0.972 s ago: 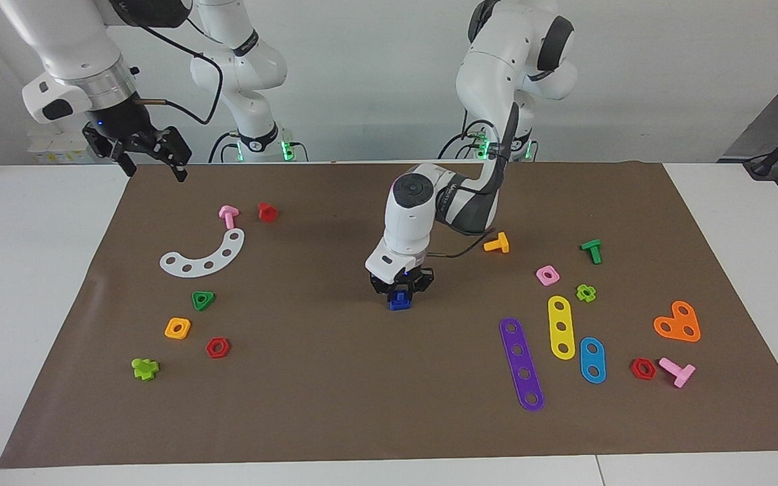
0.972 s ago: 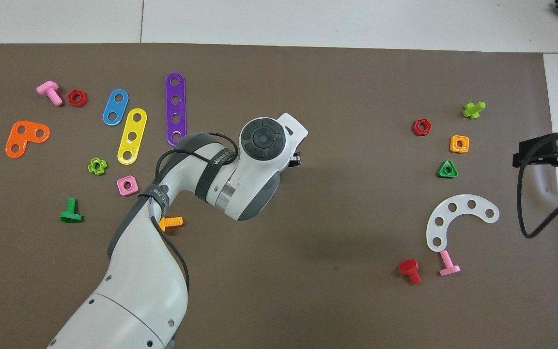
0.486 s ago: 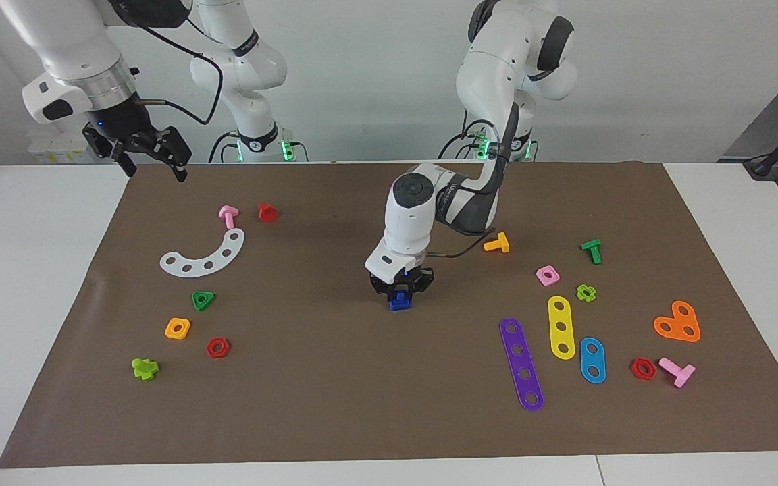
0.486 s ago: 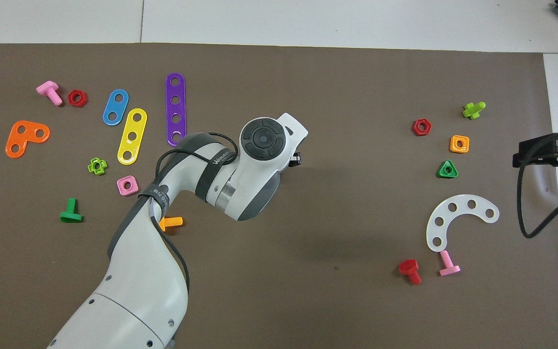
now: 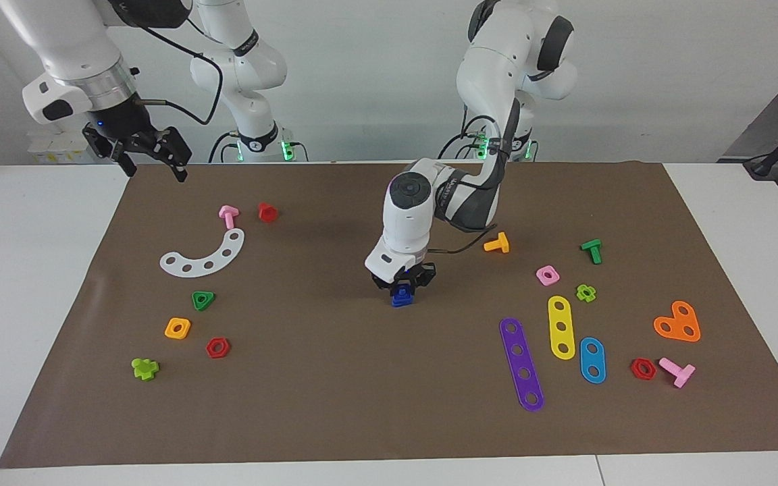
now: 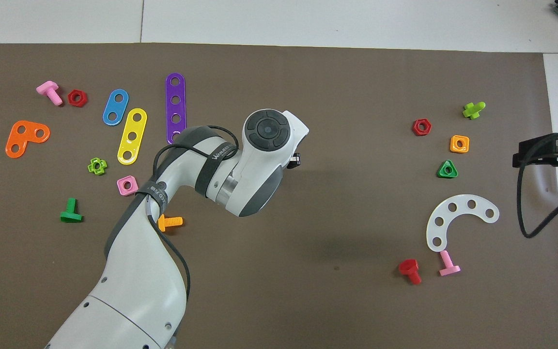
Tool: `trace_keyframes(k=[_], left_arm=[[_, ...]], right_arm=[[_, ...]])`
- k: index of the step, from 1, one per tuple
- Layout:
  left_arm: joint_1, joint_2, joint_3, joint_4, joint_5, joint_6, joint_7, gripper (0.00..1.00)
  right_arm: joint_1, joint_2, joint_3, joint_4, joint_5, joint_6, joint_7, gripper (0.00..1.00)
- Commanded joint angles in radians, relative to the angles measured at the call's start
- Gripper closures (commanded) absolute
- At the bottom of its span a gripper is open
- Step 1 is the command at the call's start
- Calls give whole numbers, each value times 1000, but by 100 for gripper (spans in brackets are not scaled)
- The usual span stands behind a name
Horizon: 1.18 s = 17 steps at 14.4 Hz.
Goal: Unscrew and place screws in storage area
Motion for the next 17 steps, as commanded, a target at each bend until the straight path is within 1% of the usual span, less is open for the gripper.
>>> trace_keyframes(k=[1, 2, 4, 6, 7, 9, 10, 12, 15, 17], left_arm=[[-9, 17, 18, 46, -20, -39, -13, 64], [-5, 17, 16, 62, -24, -52, -13, 64], [7, 13, 25, 118, -54, -124, -10, 64], [52, 4, 34, 146, -71, -187, -7, 63], [76, 2, 31, 151, -71, -200, -6, 63], [133, -44, 28, 145, -67, -197, 14, 64], [159, -56, 25, 137, -71, -203, 57, 64], [223, -108, 25, 58, -73, -207, 152, 64], [305, -173, 25, -85, -74, -185, 341, 64], [340, -205, 25, -186, -74, -105, 433, 64]], right_arm=[[-9, -13, 3, -20, -6, 18, -27, 0], [-9, -12, 3, -20, -6, 18, -29, 0], [-9, -13, 3, -20, -6, 18, -27, 0], [-8, -13, 3, -20, -6, 18, -27, 0], [-8, -13, 3, -20, -4, 18, -29, 0], [-9, -12, 3, -20, -4, 18, -27, 0], [-8, -13, 3, -20, -4, 19, -29, 0], [6, -6, 4, -19, -6, 50, -17, 0], [74, 28, 16, -16, -4, 96, 72, 0], [133, 59, 18, -14, -3, 146, 81, 0]])
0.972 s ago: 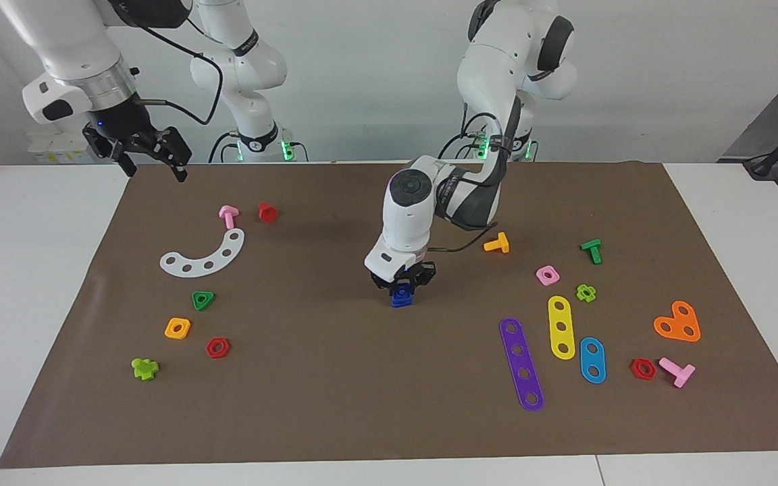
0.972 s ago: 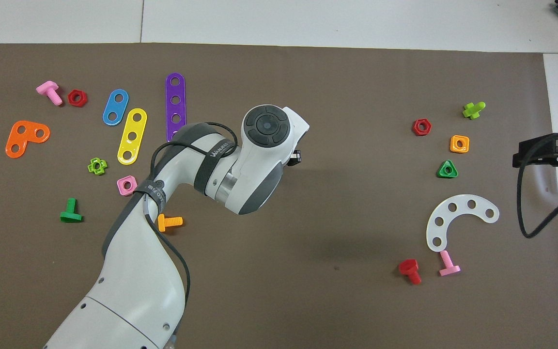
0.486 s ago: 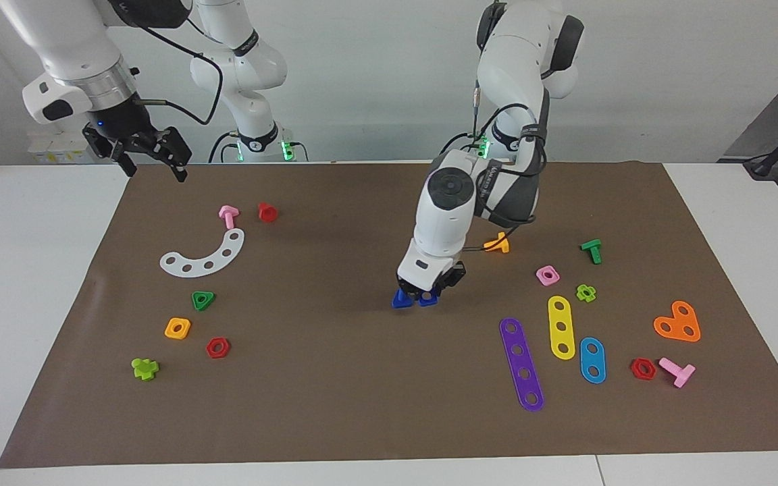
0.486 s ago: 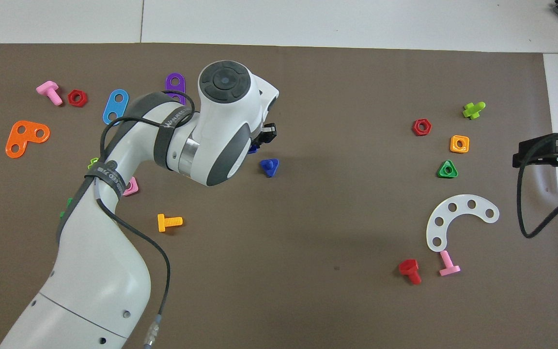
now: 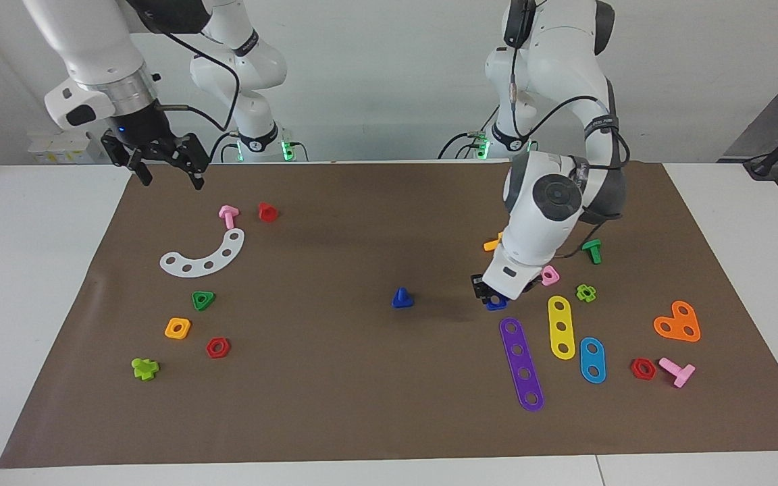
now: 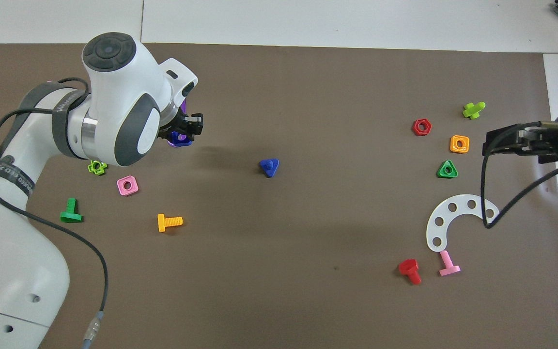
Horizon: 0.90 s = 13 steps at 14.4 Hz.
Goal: Unscrew and place screws in storage area
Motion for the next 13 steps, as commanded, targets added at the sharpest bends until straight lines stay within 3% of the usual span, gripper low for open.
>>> trace_keyframes(k=[1, 3, 5, 6, 8, 13], left_arm=[[41, -93, -10, -204, -18, 128, 109, 64], [52, -122, -10, -307, -18, 214, 157, 64], [53, -145, -10, -373, -18, 259, 189, 49], [53, -146, -10, -379, -18, 267, 189, 27], [53, -145, -7, -370, -18, 269, 192, 0], [93, -200, -7, -329, -18, 224, 191, 0]], right_arm=[[81, 66, 9, 7, 2, 60, 45, 0], [206, 166, 9, 11, 5, 193, 198, 0], [280, 300, 12, 57, 8, 299, 286, 0], [314, 366, 32, 86, 24, 343, 294, 0], [371, 447, 45, 100, 22, 422, 342, 0], [463, 550, 45, 73, -7, 587, 387, 0]])
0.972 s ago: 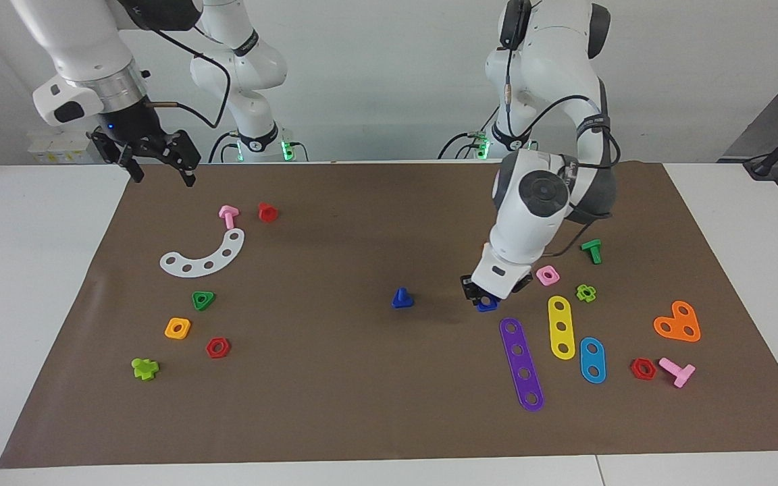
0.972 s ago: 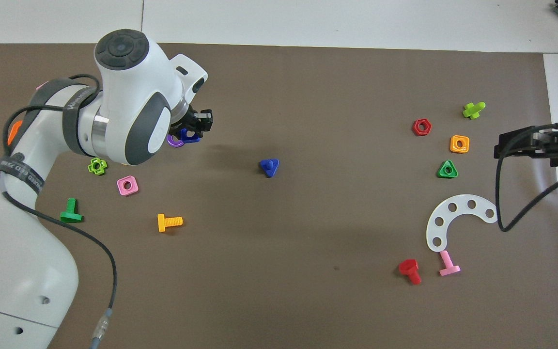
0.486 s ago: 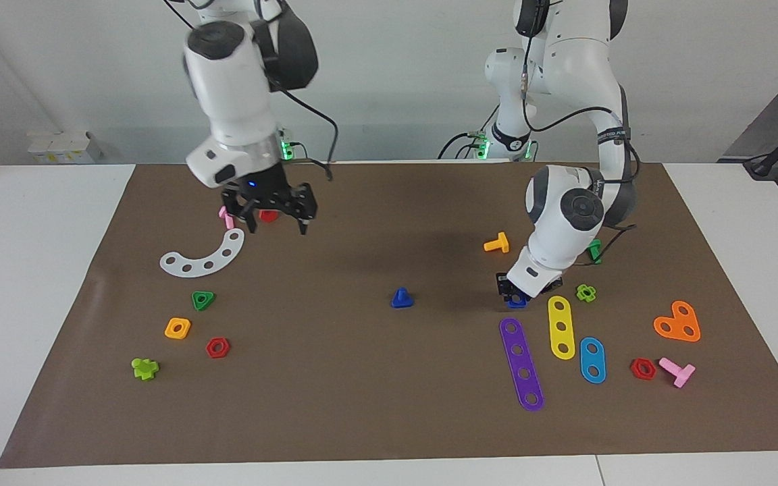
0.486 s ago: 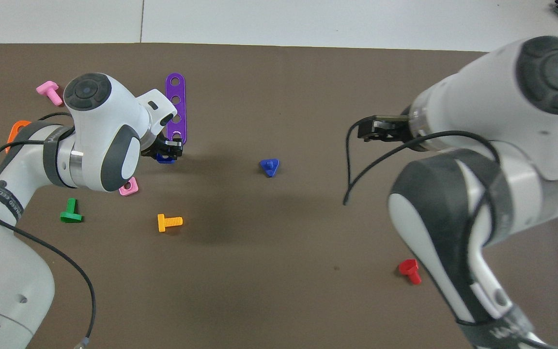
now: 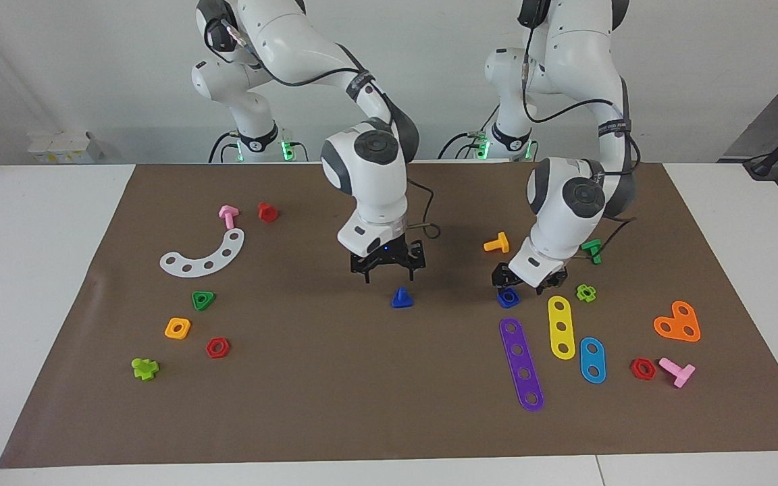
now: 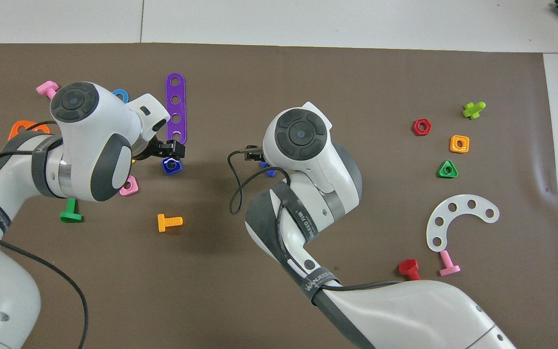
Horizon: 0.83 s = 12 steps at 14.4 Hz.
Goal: Unscrew and place screws in storage area
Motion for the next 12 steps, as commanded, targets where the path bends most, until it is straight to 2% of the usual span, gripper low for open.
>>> trace_keyframes(k=[1, 2, 5, 7, 12], left_arm=[[43, -81, -5, -2, -16, -44, 20, 0], [57, -101, -5, 8, -16, -74, 21, 0], [117, -171, -5, 13, -13, -152, 67, 0], [147, -205, 0, 12, -7, -211, 112, 0], [218, -332, 3, 10, -2, -346, 144, 0]], right_arm=[[3, 27, 0, -4, -23, 42, 20, 2], [3, 28, 0, -15, -25, 62, 20, 5], [12, 36, 0, -59, -42, 131, 16, 30], [17, 48, 0, -64, -43, 140, 18, 39], [18, 47, 0, -119, -42, 204, 16, 46]])
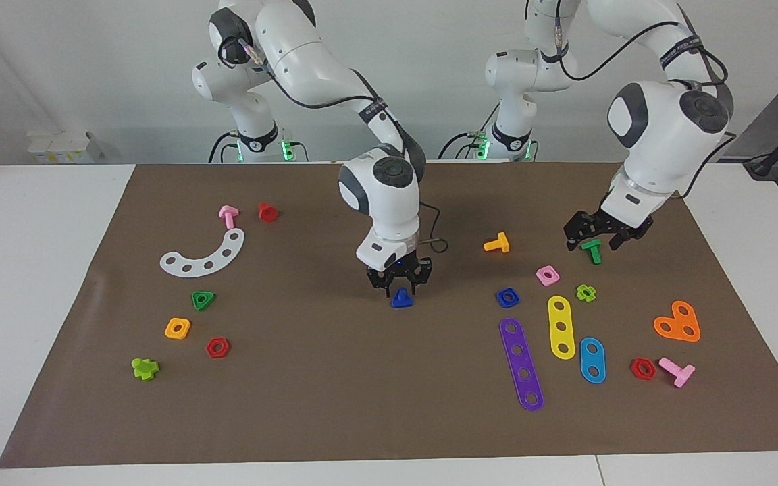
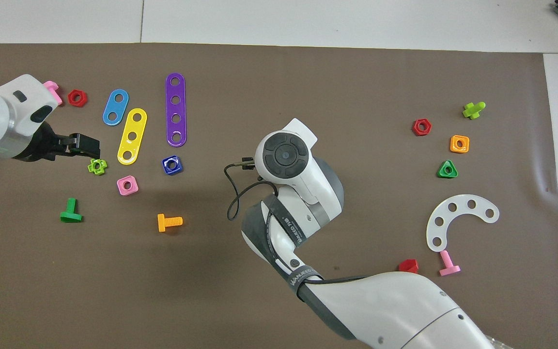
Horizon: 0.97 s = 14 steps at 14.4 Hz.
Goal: Unscrew and place screws in storage area
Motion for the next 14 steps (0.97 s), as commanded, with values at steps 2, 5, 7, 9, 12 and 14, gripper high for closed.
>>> trace_keyframes(k=[2, 5, 7, 9, 12, 14], left_arm=[[21, -118, -4, -15, 5, -119, 11, 0], [17, -150, -5, -11, 60, -172, 3, 0], [17, -162, -5, -11, 61, -181, -2, 0], [17, -164, -3, -9, 62, -193, -3, 0], [12, -175, -10, -9, 93, -195, 9, 0], [8, -184, -13, -11, 99, -193, 27, 0]], right_arm=[[11, -8, 1, -54, -20, 58, 11, 49], [11, -8, 1, -52, -22, 58, 11, 55], [12, -8, 1, -46, -22, 61, 13, 55], [12, -8, 1, -46, -34, 74, 10, 55], [12, -8, 1, -51, -42, 84, 10, 55], [12, -7, 1, -51, -43, 84, 10, 55]])
